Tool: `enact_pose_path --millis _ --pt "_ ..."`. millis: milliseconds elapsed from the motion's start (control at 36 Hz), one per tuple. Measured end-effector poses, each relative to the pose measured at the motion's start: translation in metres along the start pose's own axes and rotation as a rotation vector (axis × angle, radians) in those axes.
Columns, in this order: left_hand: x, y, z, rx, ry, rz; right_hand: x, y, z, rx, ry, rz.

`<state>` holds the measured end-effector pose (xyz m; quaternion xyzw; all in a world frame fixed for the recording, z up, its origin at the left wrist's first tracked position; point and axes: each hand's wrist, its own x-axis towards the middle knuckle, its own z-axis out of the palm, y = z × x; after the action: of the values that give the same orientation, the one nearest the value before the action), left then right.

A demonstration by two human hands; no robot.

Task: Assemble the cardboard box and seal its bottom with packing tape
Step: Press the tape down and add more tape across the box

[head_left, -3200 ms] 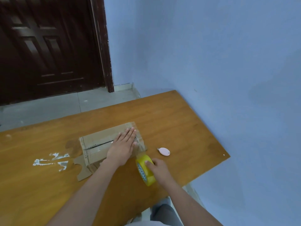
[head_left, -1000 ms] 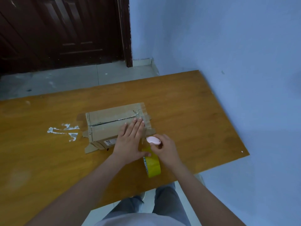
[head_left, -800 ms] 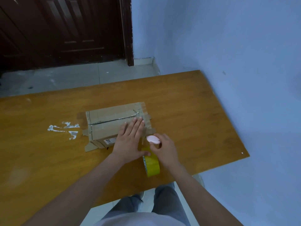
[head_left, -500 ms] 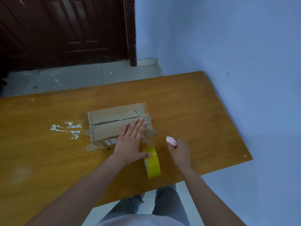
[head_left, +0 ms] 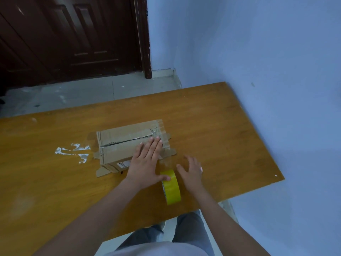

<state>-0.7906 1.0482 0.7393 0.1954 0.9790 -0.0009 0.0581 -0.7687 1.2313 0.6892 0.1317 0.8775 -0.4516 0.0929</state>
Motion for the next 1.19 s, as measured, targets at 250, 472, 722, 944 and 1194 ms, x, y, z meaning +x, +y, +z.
enact_pose_path --millis 250,472,722,944,1194 --pt "0.0 -0.003 0.005 -0.021 0.022 0.013 -0.005 -0.018 0.018 0.503 -0.285 0.178" --pt "0.003 -0.004 -0.003 -0.185 0.117 -0.024 -0.012 -0.024 0.018 0.444 -0.238 0.179" --pt "0.024 -0.008 -0.014 -0.246 0.201 -0.113 -0.016 -0.028 0.017 0.427 -0.178 0.146" --pt "0.03 -0.007 -0.013 -0.265 0.428 -0.082 -0.016 -0.027 0.013 0.394 -0.154 0.156" --pt "0.031 -0.013 0.002 -0.108 0.497 -0.006 -0.018 -0.024 0.015 0.424 -0.159 0.218"
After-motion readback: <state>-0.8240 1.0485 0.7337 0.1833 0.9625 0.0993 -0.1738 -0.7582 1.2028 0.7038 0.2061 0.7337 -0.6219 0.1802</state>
